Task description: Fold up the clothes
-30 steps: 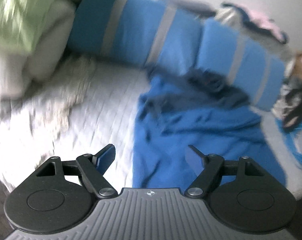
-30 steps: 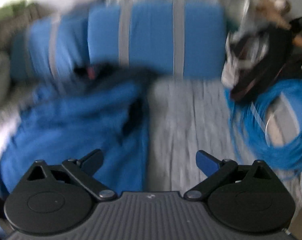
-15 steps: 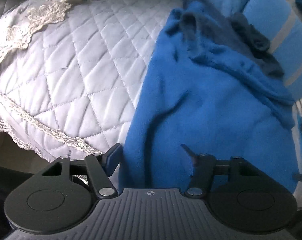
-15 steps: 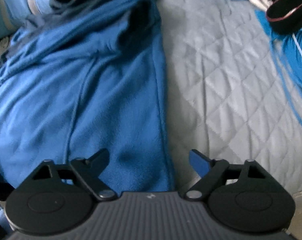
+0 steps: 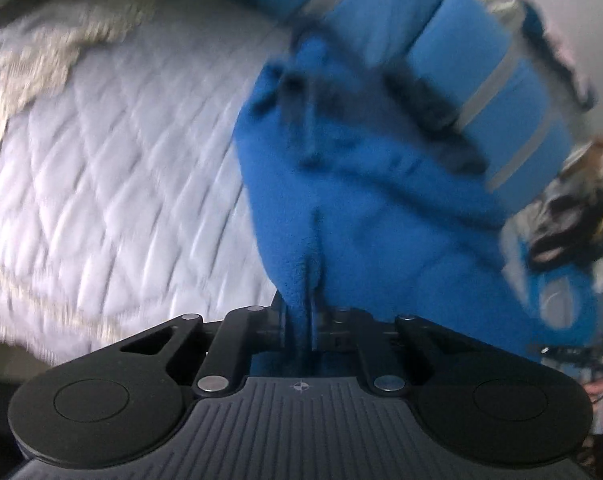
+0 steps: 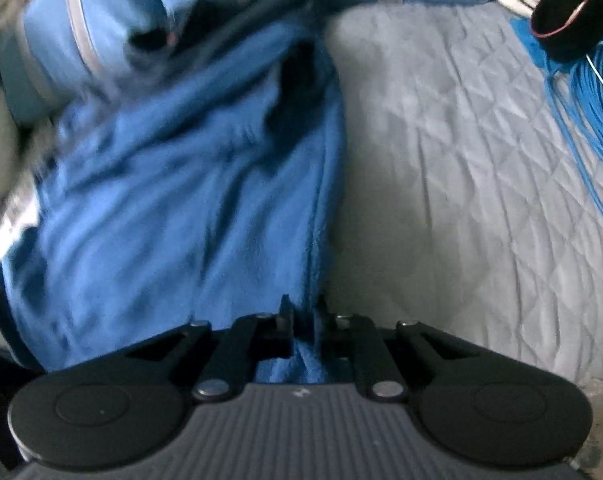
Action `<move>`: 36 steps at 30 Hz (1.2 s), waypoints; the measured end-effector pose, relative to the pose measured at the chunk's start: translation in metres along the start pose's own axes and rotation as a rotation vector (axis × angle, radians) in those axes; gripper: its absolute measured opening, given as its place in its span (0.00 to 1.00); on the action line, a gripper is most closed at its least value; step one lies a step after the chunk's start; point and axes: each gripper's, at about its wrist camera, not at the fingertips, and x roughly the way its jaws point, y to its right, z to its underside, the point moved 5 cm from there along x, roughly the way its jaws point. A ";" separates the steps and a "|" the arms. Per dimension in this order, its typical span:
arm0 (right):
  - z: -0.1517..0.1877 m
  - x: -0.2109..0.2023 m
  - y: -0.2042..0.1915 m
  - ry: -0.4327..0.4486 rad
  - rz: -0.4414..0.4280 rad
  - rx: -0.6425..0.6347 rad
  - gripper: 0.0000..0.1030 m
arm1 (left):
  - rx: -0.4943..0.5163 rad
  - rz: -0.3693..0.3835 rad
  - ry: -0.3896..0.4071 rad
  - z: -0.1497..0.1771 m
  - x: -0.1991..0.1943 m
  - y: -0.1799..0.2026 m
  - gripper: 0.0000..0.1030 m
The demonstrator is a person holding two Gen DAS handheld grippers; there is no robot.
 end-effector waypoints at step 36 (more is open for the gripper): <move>-0.161 0.108 0.028 0.440 -0.263 0.433 0.13 | -0.230 0.020 0.217 -0.165 0.125 -0.019 0.12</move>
